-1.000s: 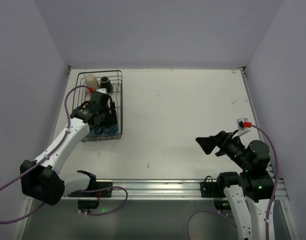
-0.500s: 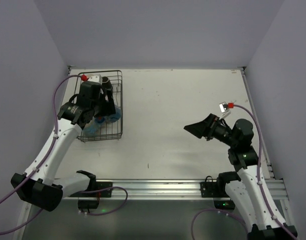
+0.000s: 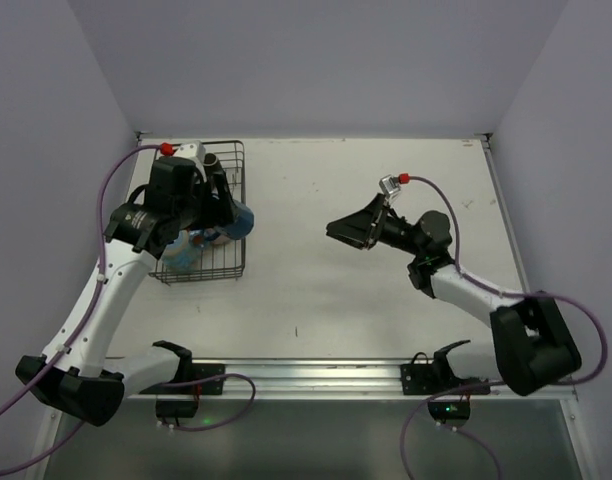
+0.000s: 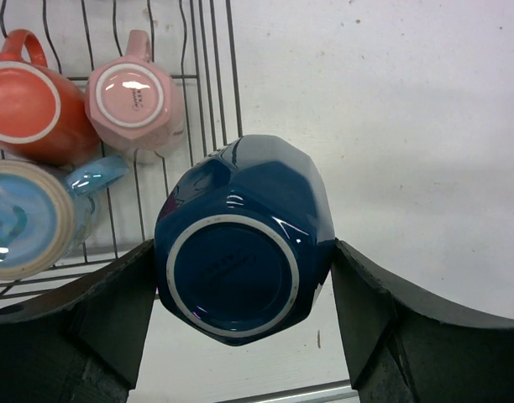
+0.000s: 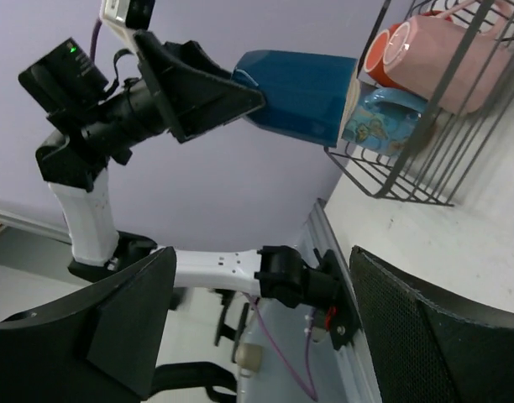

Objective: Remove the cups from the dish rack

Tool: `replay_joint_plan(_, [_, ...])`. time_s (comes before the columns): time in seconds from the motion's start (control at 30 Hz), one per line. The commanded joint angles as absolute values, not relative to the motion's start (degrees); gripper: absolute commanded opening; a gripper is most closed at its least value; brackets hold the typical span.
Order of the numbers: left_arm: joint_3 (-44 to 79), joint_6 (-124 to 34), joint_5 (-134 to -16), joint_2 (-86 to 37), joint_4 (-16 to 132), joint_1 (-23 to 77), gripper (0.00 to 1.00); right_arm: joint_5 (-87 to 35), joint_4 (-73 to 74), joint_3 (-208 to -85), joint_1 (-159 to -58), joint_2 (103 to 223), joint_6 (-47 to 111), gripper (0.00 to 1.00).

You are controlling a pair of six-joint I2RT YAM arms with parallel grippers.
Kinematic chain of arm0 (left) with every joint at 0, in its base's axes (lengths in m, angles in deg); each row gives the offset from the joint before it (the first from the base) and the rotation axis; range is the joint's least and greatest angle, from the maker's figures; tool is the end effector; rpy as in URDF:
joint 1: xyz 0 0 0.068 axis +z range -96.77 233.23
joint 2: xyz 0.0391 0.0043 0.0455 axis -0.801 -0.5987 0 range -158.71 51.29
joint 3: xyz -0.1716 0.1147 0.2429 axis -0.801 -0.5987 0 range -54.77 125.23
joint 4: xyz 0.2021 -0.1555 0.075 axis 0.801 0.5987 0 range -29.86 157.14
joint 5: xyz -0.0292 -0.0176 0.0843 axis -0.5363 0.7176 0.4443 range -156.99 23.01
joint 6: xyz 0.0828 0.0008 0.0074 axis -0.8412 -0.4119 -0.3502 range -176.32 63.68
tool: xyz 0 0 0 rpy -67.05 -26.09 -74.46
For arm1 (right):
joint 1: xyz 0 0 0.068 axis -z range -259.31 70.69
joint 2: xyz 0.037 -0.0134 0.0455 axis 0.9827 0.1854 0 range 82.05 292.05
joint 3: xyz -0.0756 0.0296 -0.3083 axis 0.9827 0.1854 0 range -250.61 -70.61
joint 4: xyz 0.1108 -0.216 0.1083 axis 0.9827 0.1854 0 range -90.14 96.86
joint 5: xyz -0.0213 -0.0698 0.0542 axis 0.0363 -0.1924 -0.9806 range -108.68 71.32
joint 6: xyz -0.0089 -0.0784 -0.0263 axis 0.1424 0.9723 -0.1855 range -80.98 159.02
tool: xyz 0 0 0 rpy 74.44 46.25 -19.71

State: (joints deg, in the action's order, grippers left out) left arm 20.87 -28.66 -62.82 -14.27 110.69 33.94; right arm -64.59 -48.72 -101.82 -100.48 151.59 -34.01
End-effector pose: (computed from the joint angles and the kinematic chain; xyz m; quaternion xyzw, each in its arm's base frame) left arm 0.2263 -0.0736 0.4045 -0.0815 0.9039 -0.1365 0.3972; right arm 0.2300 0.1450 0.3195 -0.0110 0.6619 0.6878 0.2978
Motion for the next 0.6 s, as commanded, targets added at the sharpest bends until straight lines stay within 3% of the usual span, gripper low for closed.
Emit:
replay_joint_plan(0.0, [24.9, -28.5, -68.2, -11.6, 107.2, 33.5, 0.00, -65.2, -80.4, -105.1, -102.2, 164.5, -48.6, 0.85])
replay_joint_plan(0.1, [25.7, -28.5, -69.6, -11.2, 107.0, 33.4, 0.00, -64.1, -94.9, -109.1, -104.0, 173.6, -56.2, 0.79])
replay_joint_plan(0.23, [26.8, -28.5, -71.7, -11.1, 107.1, 33.4, 0.00, -62.0, -95.3, -114.1, -107.2, 181.5, -54.3, 0.78])
replay_joint_plan(0.57, [26.4, -28.0, -75.8, -10.1, 105.8, 33.4, 0.00, -59.6, -94.4, -123.3, -111.8, 187.6, -52.0, 0.78])
